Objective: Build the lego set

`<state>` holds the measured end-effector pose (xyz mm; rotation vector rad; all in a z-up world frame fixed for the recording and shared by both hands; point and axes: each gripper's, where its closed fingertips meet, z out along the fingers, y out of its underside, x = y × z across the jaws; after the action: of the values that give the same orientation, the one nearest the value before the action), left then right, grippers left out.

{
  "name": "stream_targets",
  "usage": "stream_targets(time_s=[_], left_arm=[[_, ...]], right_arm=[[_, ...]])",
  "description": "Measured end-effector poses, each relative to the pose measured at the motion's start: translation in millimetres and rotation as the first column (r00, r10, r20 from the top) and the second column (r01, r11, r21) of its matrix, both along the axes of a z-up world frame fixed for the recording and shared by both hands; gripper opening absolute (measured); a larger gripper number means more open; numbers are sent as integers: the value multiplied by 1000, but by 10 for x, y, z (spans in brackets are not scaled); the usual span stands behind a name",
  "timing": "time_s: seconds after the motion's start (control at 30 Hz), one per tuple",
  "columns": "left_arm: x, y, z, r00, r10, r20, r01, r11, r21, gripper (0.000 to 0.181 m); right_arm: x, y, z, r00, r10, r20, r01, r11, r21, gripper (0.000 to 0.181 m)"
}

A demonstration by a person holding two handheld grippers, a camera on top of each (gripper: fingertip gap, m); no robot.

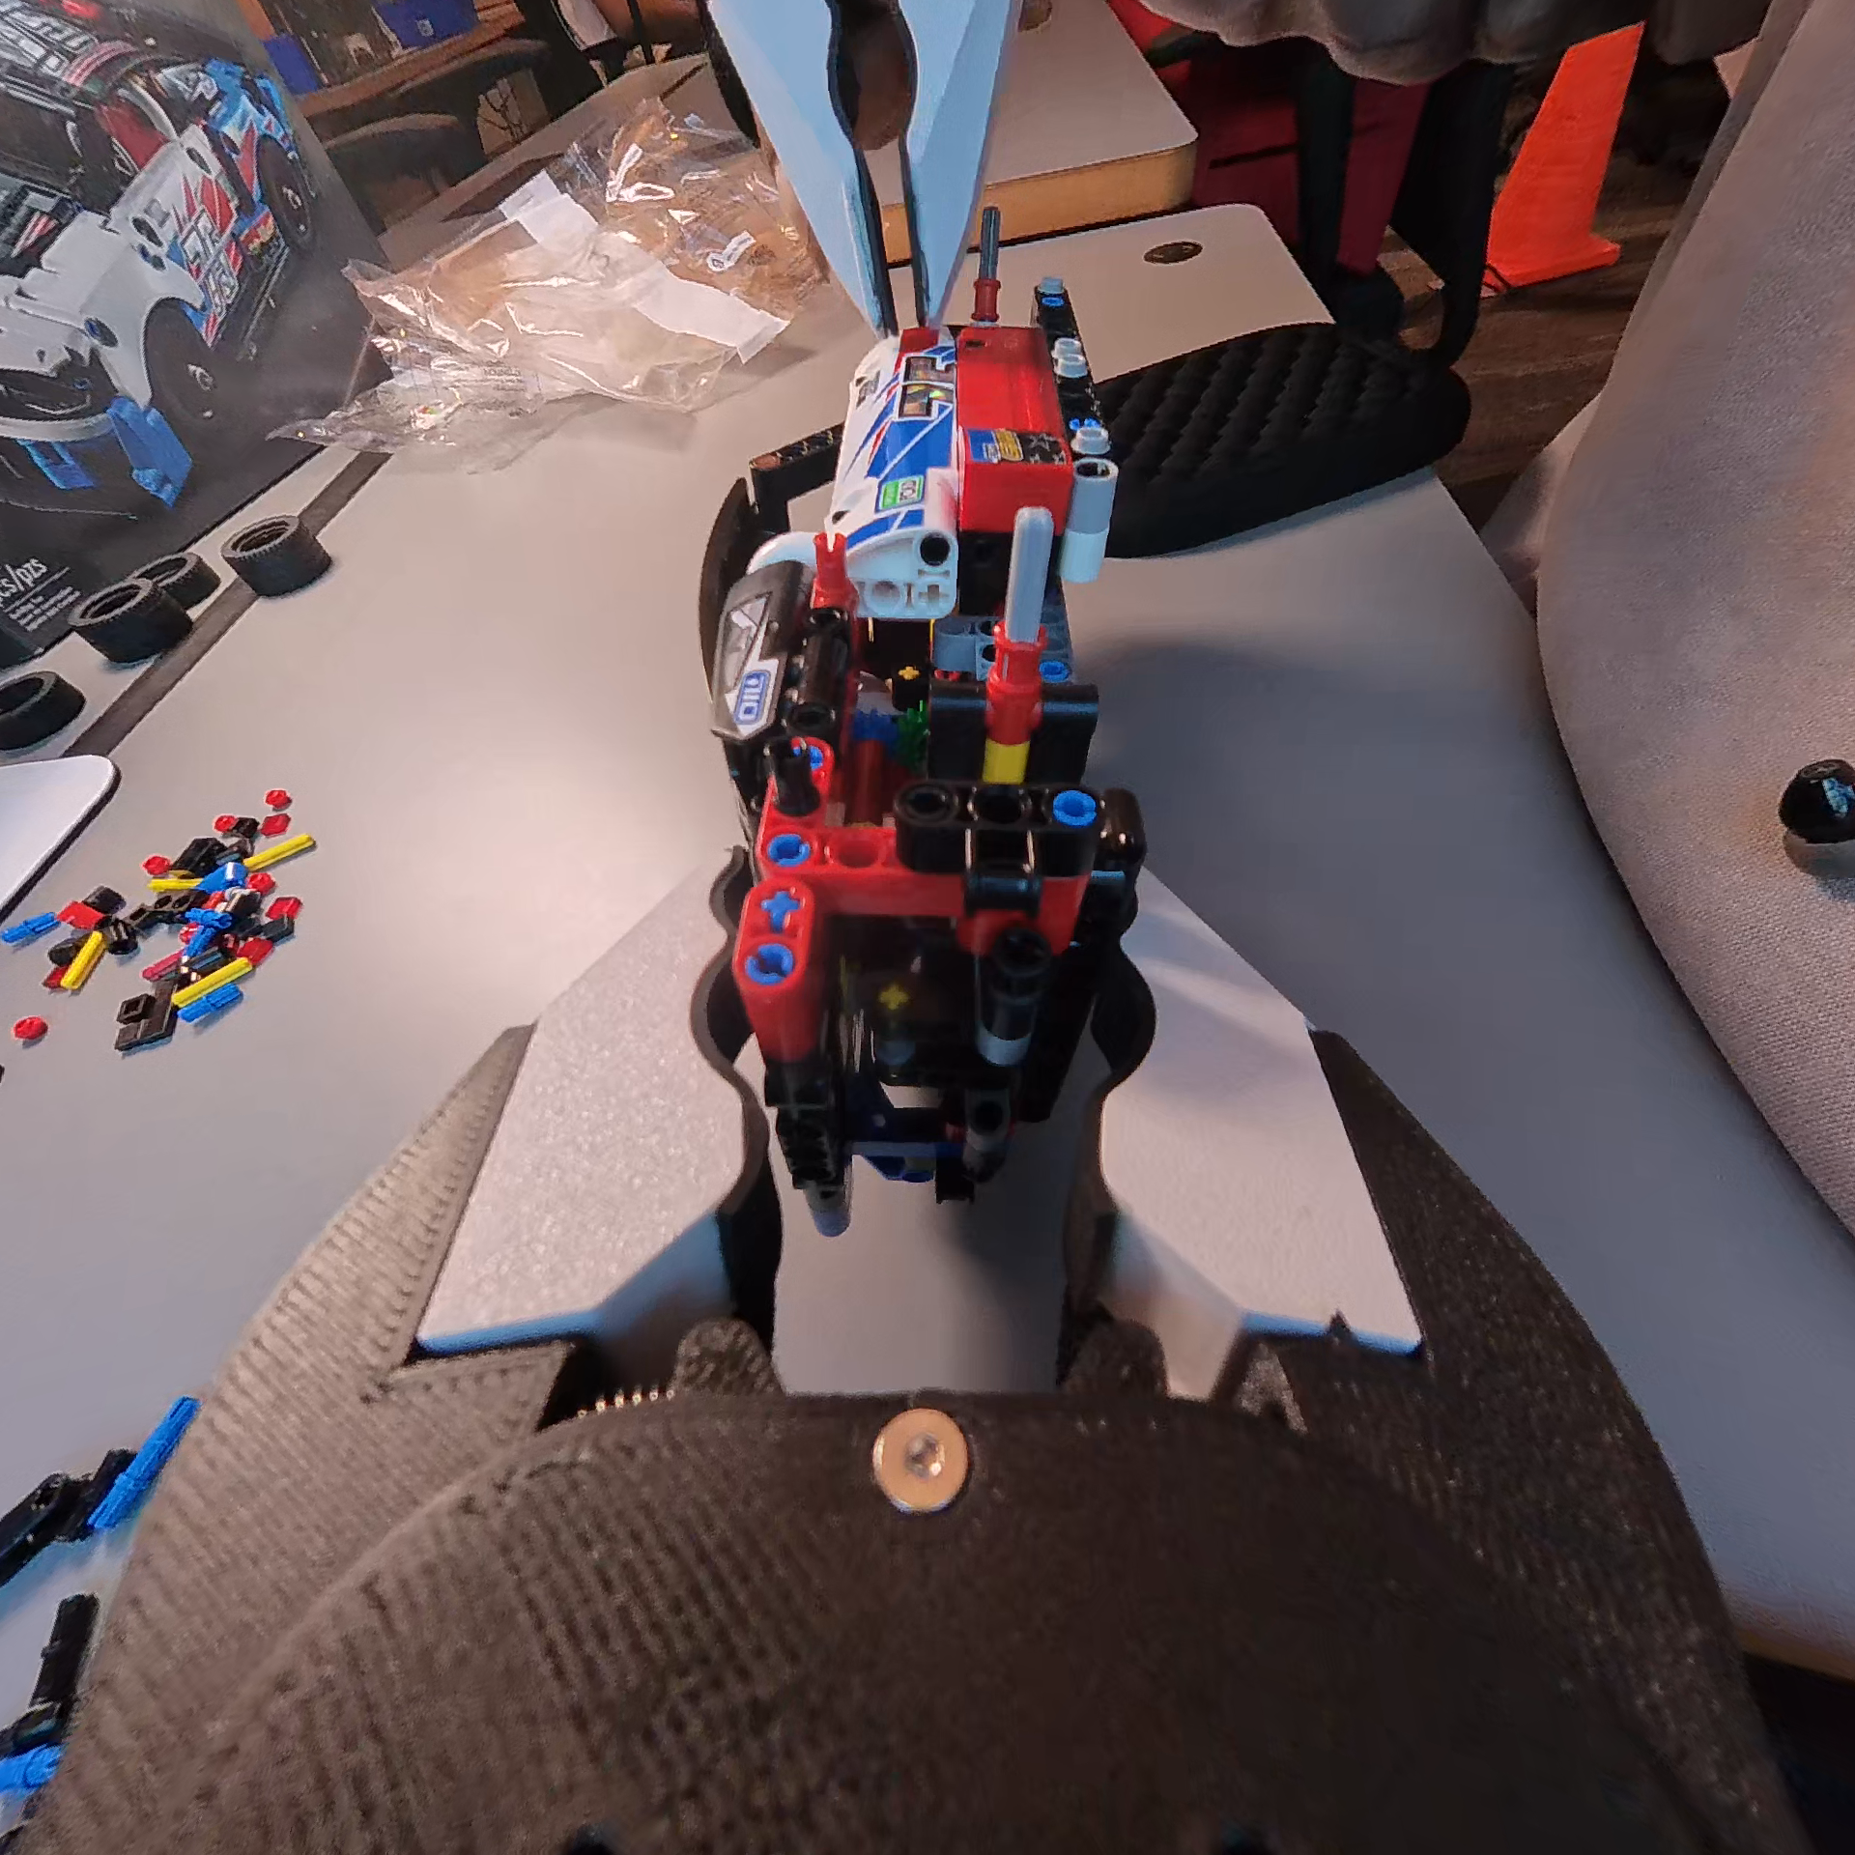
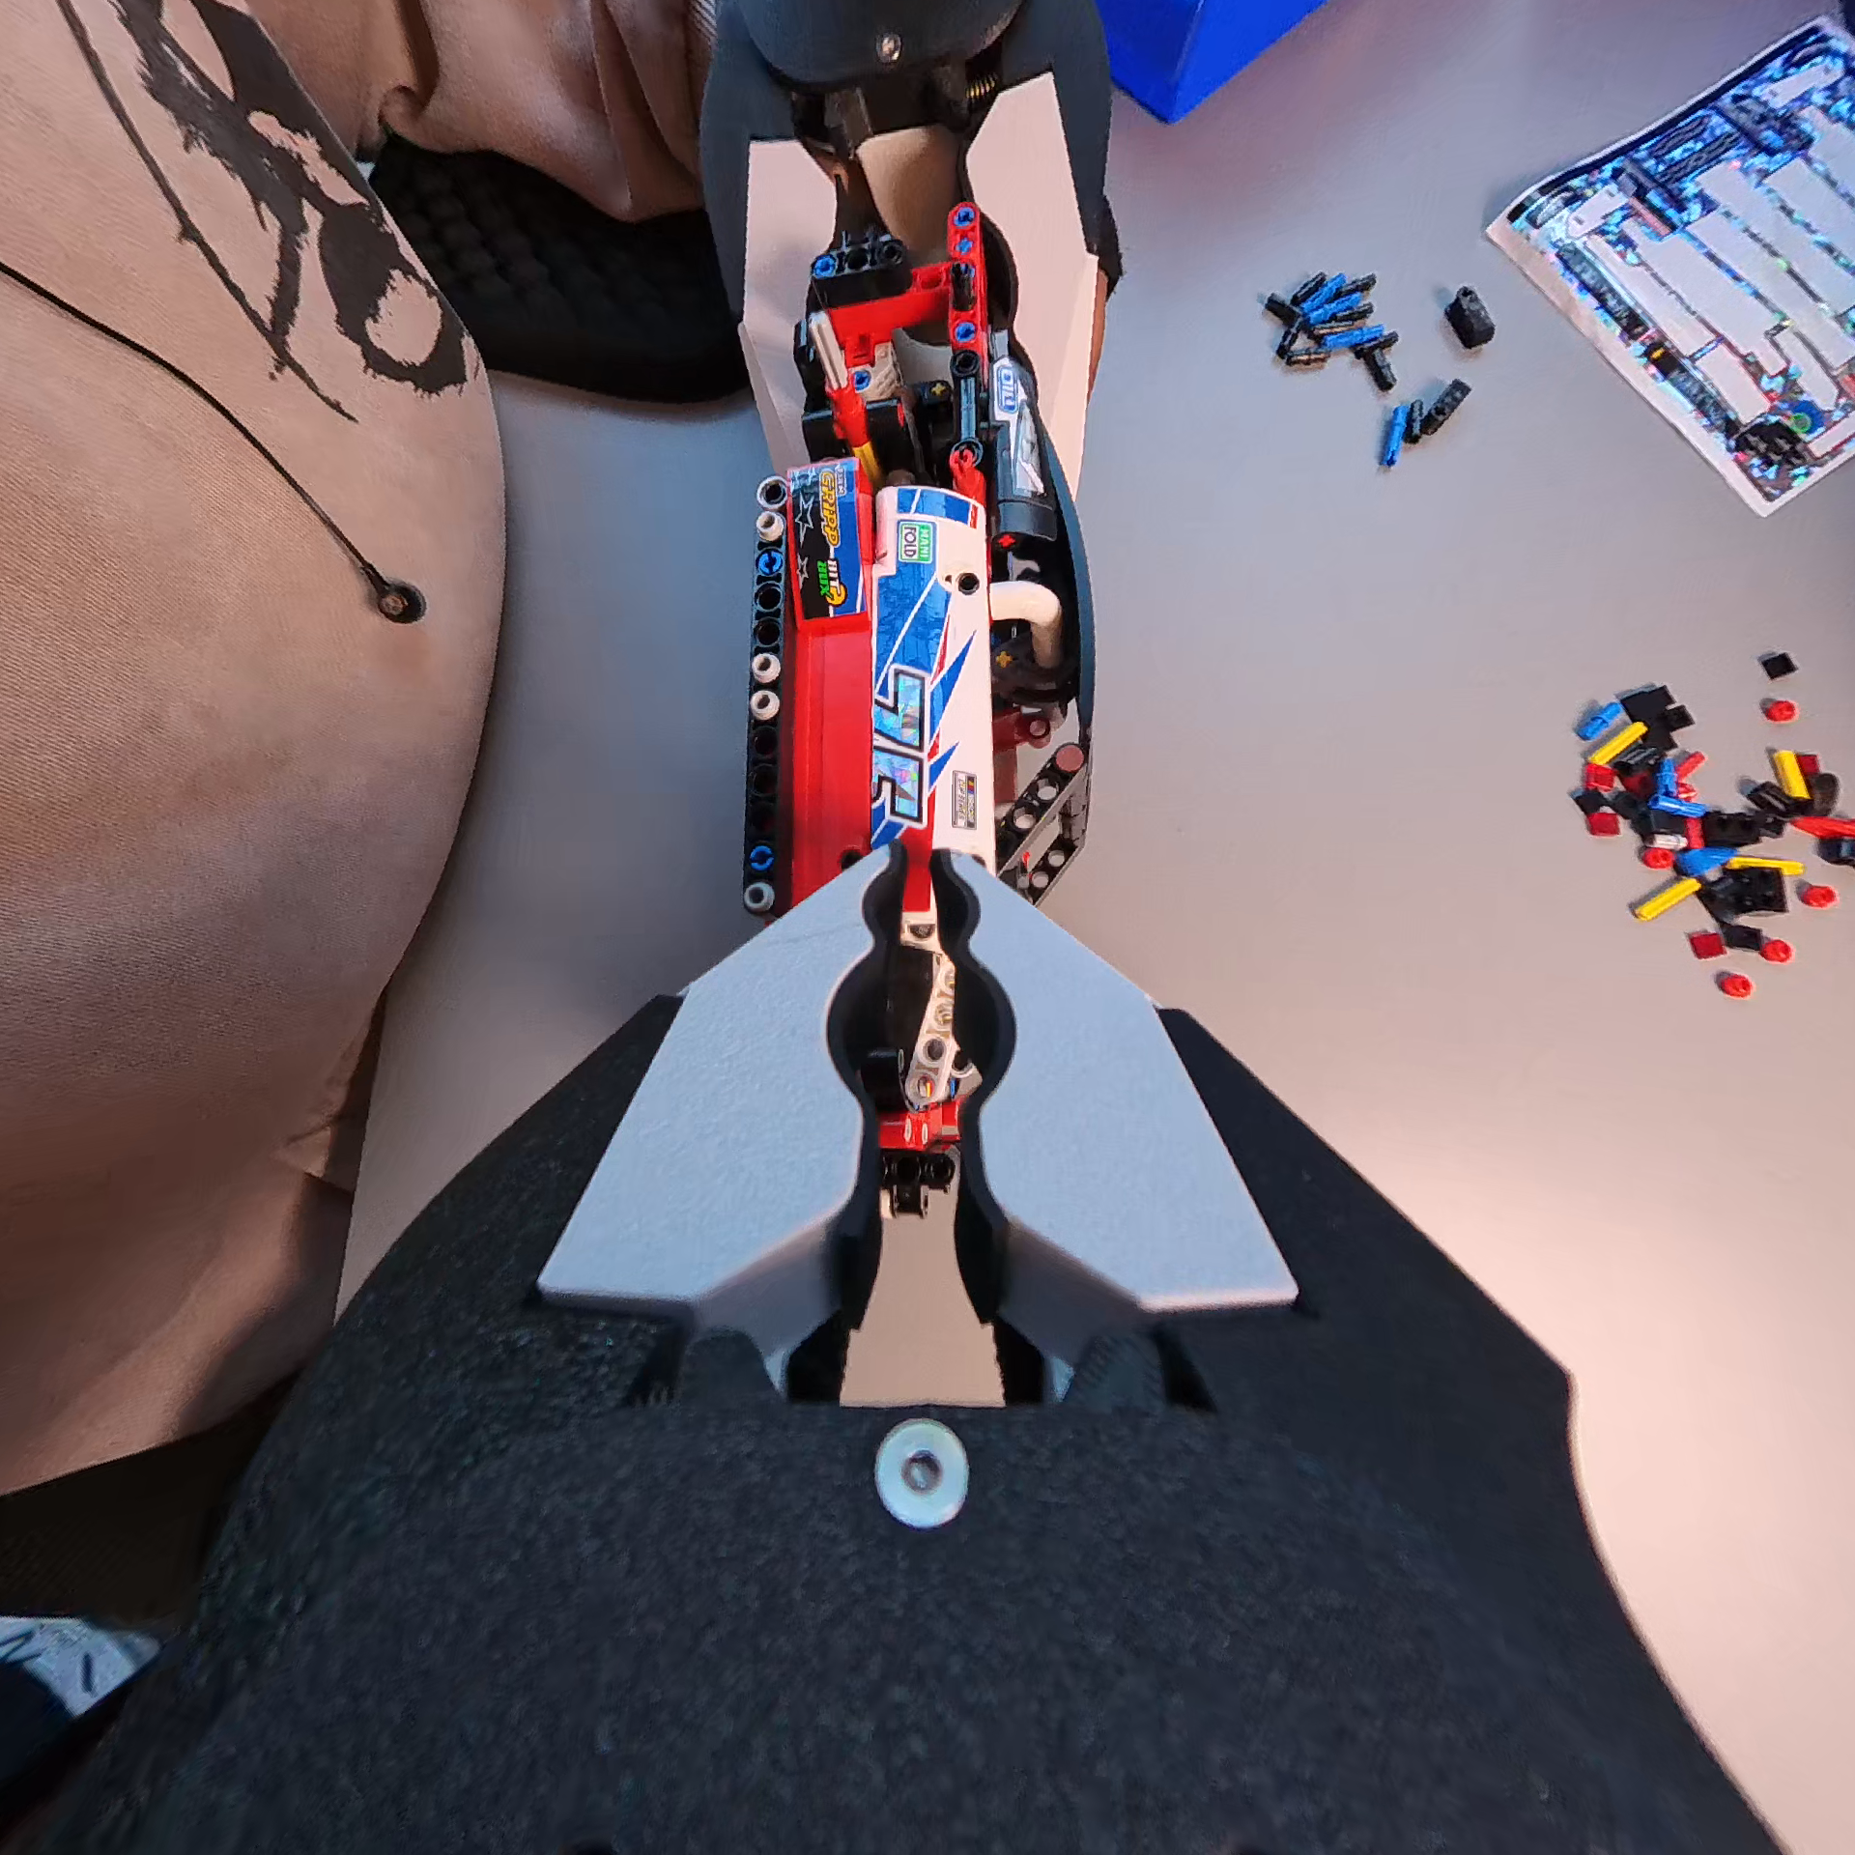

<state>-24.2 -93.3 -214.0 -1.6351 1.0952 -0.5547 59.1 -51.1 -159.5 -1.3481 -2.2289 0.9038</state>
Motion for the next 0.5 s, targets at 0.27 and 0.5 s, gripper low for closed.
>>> stream_targets(time_s=[0.27, 0.5], left_arm=[[4, -4, 0, 1000, -1, 3, 1, 1000, -1, 66], [-2, -4, 1, 1000, 0, 4, 0, 1000, -5, 66]], right_arm=[[35, -2, -22, 1000, -5, -4, 5, 1000, 5, 0], [101, 60, -34, 1000, -8, -4, 8, 998, 62, 0]])
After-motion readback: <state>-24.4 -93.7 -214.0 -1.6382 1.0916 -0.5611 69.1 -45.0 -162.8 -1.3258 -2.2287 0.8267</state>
